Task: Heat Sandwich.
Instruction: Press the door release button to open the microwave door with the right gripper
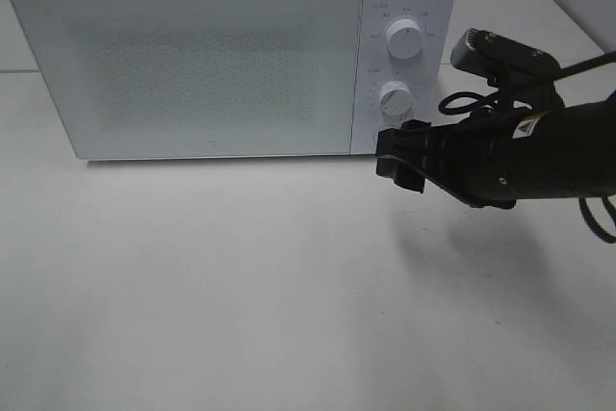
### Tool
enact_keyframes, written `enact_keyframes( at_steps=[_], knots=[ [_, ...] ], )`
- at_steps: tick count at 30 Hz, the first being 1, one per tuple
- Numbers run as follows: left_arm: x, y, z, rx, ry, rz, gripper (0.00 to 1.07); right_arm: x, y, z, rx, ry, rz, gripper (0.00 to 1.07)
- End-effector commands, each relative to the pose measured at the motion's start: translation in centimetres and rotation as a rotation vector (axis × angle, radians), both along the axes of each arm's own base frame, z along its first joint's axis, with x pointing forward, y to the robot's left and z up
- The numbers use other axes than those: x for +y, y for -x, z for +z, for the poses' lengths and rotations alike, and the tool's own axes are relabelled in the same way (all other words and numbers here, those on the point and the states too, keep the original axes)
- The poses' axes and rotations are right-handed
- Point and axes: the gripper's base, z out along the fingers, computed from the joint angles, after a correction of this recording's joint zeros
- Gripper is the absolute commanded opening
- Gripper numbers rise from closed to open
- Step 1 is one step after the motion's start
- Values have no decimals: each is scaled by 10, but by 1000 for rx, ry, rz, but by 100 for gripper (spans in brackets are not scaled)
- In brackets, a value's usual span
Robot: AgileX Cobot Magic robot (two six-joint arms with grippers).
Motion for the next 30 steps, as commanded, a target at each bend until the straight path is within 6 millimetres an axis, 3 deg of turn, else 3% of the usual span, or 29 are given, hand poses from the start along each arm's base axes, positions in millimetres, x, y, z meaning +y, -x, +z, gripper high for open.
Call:
enact_keyframes(
  at_steps=[1,9,17,22,26,30],
  knots=[
    [0,2,1,-28,4,4,97,-5,2,13,54,95,142,73],
    [0,2,1,-28,4,4,97,-14,3,45,205,306,337,73],
    [0,2,1,-28,4,4,97,-21,17,67,324,366,392,73],
    [0,2,1,-28,4,4,97,-29,35,86,312,371,411,73],
    [0,2,1,-28,4,4,97,-41,64,117,228,353,407,73],
    [0,2,1,-28,4,4,97,-48,78,129,188,345,405,73]
  ],
)
